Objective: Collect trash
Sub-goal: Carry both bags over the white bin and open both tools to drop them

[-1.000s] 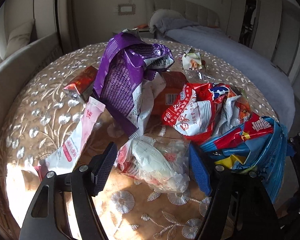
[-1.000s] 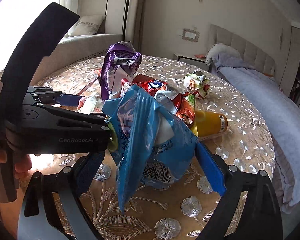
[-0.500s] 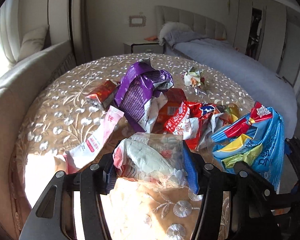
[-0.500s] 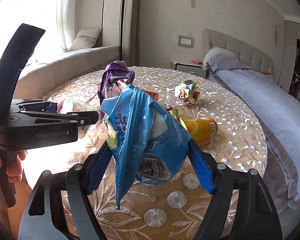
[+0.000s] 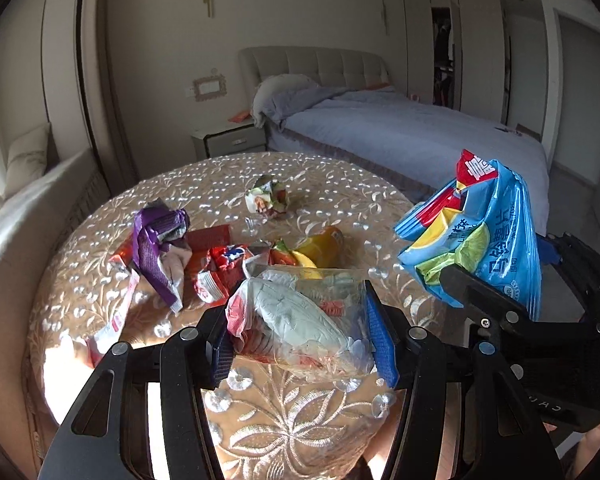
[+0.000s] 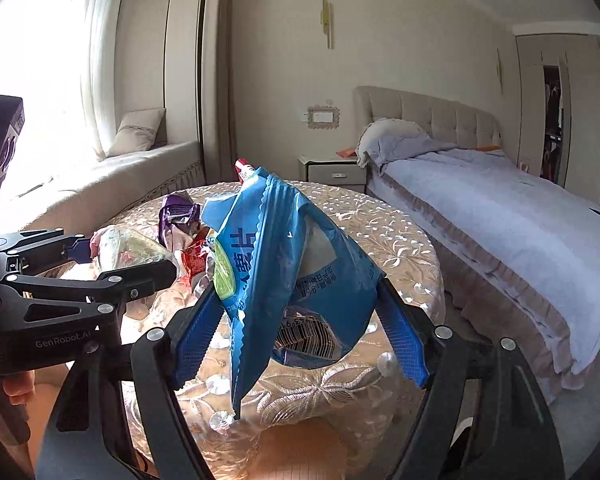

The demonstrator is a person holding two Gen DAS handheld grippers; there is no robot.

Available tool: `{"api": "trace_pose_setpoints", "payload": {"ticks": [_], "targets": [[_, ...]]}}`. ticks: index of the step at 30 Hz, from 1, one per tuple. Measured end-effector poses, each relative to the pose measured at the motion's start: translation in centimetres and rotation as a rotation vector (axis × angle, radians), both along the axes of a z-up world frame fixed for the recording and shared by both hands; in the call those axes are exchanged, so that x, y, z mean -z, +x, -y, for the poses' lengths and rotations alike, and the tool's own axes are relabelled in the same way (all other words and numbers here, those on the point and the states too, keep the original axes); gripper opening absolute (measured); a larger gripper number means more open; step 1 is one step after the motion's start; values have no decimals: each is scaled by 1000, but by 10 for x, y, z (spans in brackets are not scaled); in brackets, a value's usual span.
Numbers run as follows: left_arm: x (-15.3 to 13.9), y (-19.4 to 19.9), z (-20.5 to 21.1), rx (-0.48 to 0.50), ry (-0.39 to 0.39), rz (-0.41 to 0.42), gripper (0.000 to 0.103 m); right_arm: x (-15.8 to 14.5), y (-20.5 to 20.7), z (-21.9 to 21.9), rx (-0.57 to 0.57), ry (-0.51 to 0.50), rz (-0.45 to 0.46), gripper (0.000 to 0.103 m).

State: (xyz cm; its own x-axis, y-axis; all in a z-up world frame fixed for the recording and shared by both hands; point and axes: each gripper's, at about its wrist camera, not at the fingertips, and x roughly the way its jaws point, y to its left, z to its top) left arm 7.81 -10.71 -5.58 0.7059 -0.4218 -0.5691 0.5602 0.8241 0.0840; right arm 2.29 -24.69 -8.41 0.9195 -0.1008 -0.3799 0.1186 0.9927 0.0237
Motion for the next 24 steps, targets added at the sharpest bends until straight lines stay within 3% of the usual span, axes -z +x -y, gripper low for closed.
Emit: {"api": "trace_pose_setpoints", "payload": {"ticks": [7, 11, 16, 24], "targets": [[23, -32, 82, 208, 50, -18, 55, 19, -46, 66, 144, 16, -43, 77], [50, -49, 137, 344, 114, -47, 55, 45, -68, 100, 225, 4, -124, 78], [101, -63, 203, 522, 209, -142, 55, 95, -91, 144, 294, -62, -272, 78], [201, -80, 289, 794, 426, -224, 55, 189, -110, 201, 248, -83, -545, 78]]}}
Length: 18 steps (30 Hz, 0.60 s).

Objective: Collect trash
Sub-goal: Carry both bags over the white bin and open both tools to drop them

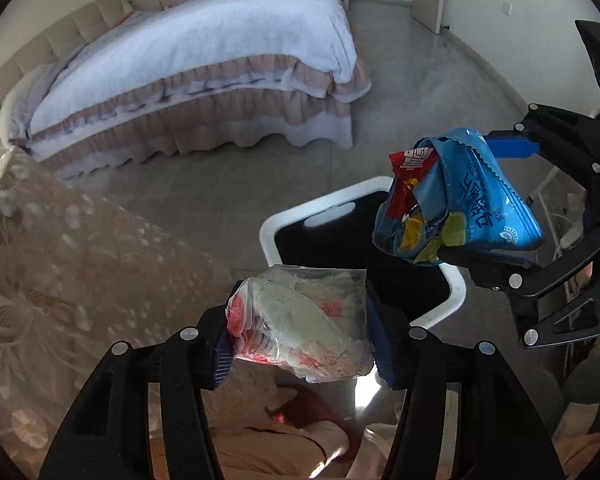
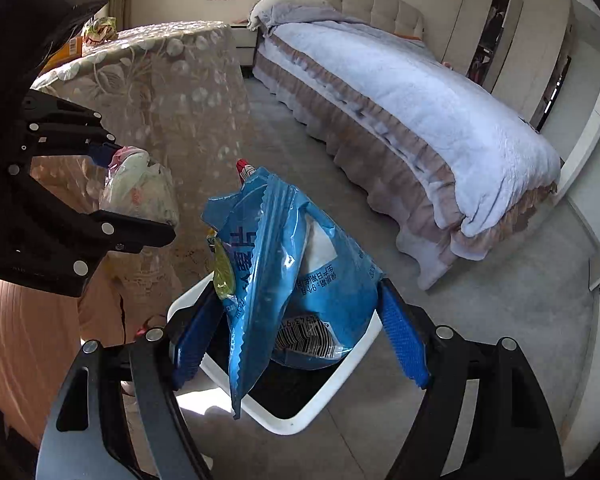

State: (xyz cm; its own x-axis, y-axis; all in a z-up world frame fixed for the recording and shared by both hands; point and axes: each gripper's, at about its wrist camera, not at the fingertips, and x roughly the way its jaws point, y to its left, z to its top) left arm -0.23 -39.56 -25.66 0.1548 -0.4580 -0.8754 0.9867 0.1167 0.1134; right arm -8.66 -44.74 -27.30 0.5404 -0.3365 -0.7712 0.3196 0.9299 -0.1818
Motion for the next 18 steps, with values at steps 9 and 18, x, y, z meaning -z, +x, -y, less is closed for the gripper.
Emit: {"api": "trace_pose_setpoints", "payload": {"ticks": [9, 18], "targets": [[61, -22, 44, 181, 108, -50, 99, 62, -5, 24, -97, -6, -182, 91], [56, -30, 44, 204, 72, -19, 98, 58, -14, 26, -93, -17, -167, 98]]}}
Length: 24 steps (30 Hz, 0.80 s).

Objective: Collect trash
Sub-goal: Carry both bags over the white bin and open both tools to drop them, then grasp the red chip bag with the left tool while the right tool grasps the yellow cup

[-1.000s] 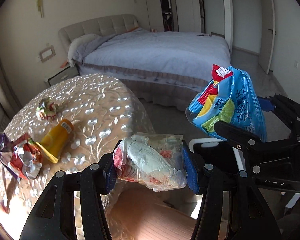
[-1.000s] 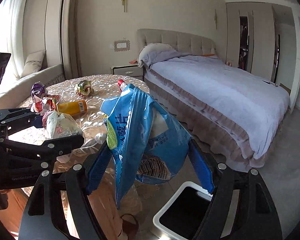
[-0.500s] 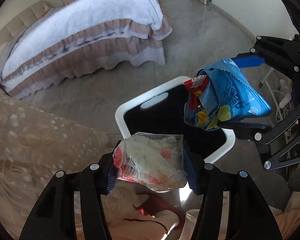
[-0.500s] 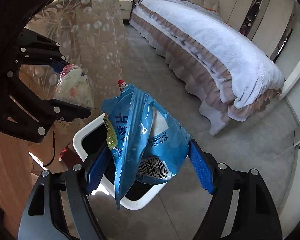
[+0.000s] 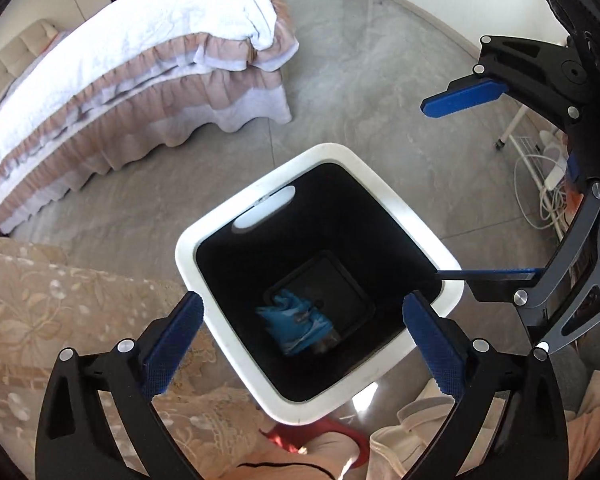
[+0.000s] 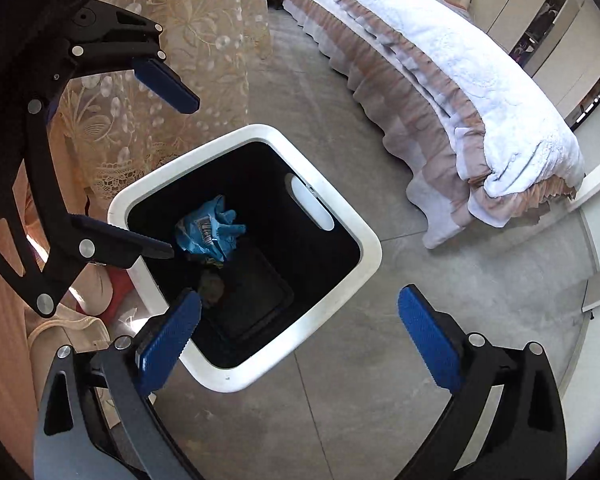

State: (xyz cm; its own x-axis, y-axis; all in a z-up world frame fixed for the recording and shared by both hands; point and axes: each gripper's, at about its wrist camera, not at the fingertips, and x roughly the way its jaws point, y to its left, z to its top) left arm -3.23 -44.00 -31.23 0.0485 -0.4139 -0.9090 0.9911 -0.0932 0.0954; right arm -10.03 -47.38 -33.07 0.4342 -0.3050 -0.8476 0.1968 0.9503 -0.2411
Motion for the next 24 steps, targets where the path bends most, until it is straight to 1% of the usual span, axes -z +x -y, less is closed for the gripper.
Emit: {"api": "trace_pose_setpoints", "payload": {"ticks": [6, 11, 14, 17, 18, 21, 24], "targets": [[-23, 0, -8, -3, -46, 51, 98, -22, 4, -7, -18, -24, 50, 98], [-56, 5, -25, -41, -111, 88, 98, -51, 7, -19, -45, -51, 103, 98], [-78, 10, -41, -85, -157, 112, 98, -72, 11, -29, -56, -82, 139, 98], [-100, 15, -61, -144, -202, 154, 98, -97, 14, -38, -73, -73, 206, 98], [-109, 19, -68, -174, -219, 159, 98, -106, 16, -43, -82, -84, 230, 98], [-131, 33, -90, -268, -256, 137, 98, -129, 21, -57, -118, -79, 294, 98], [-154, 42, -115, -338, -321, 160, 98, -149, 30, -70, -159, -55, 347, 98]]}}
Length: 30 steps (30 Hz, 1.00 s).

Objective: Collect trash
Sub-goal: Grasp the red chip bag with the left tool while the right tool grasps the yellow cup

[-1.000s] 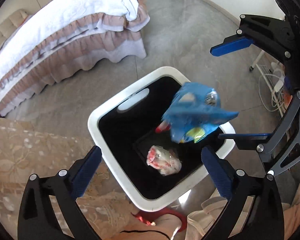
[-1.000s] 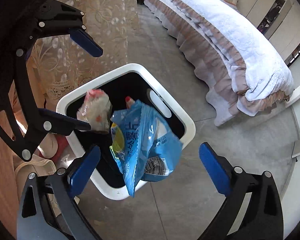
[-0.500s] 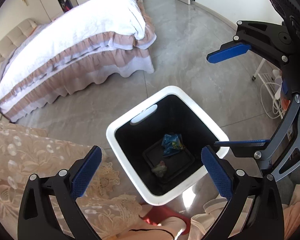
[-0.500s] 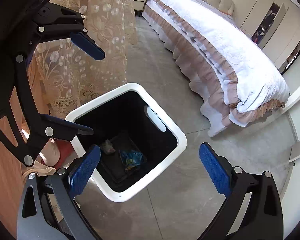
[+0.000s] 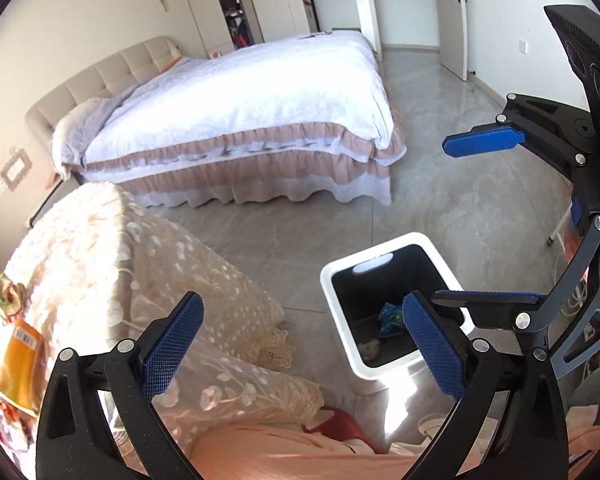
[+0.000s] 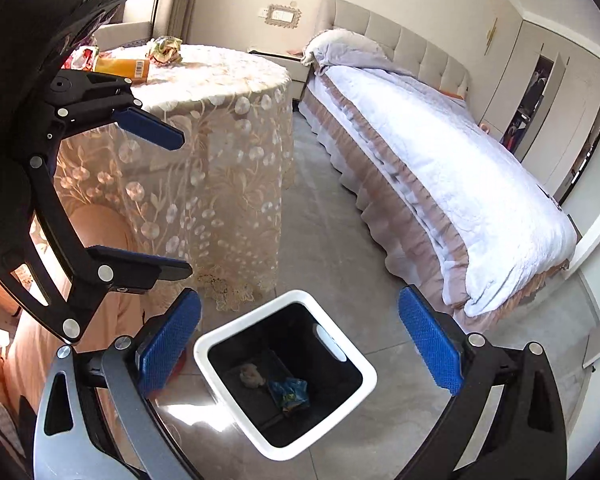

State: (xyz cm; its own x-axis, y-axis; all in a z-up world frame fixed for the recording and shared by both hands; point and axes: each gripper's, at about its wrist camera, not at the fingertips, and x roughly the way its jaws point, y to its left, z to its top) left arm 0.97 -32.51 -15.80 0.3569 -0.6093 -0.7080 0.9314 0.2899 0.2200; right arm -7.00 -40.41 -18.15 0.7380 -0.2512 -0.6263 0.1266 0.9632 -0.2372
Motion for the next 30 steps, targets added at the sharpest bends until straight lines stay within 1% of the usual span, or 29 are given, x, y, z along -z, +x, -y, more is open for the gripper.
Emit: {"api": "trace_pose_setpoints", "payload": {"ticks": [4, 6, 9, 13, 16, 18, 19, 21, 25, 28, 30], "targets": [[-28, 13, -32, -95, -69, 42, 98, -26, 14, -18, -40, 8, 79, 98], [-39, 21, -51, -158, -88, 75, 98, -36, 22, -28, -57, 23, 117, 98], [-54, 35, -85, -258, -140, 116, 98, -44, 37, -41, -62, 62, 165, 98], [-69, 66, -129, -412, -181, 138, 98, -50, 69, -64, -65, 134, 158, 98], [-76, 93, -161, -529, -192, 154, 98, -54, 88, -84, -143, 191, 172, 98], [-77, 110, -180, -595, -189, 163, 98, -56, 103, -99, -156, 189, 170, 98], [-76, 118, -186, -623, -184, 163, 98, -56, 113, -108, -142, 173, 163, 98], [-72, 132, -200, -664, -172, 154, 98, -55, 131, -122, -117, 169, 149, 98], [-63, 155, -221, -708, -132, 139, 98, -50, 164, -147, -120, 198, 120, 98], [-60, 172, -232, -736, -136, 102, 98, -45, 187, -164, -109, 189, 108, 98], [-59, 183, -237, -739, -146, 58, 98, -42, 203, -174, -93, 166, 91, 98]]}}
